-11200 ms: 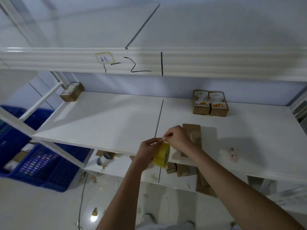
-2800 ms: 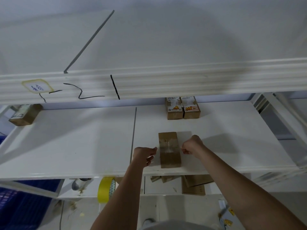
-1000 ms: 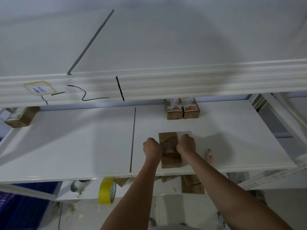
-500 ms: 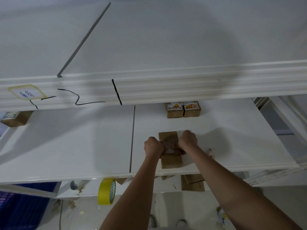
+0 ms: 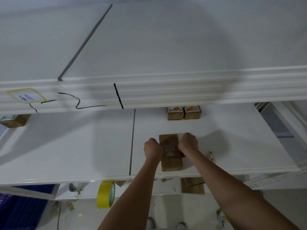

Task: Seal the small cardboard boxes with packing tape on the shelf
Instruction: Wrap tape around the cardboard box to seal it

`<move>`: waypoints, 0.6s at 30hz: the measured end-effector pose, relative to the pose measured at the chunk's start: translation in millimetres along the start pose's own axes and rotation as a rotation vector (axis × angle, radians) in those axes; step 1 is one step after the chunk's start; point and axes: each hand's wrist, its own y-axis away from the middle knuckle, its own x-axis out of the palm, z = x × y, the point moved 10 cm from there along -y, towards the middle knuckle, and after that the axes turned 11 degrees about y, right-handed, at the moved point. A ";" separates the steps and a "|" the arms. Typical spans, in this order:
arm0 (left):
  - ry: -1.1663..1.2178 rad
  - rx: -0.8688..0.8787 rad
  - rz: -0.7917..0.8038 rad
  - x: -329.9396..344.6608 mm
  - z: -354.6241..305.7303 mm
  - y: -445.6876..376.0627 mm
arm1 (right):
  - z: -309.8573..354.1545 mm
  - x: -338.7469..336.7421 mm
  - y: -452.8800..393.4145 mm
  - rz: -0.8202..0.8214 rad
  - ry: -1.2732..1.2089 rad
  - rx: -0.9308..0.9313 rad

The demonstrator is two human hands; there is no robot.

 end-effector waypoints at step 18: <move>0.060 -0.072 0.095 2.3 0.6 -2.6 | 3.8 -6.1 1.1 0.038 -0.015 0.000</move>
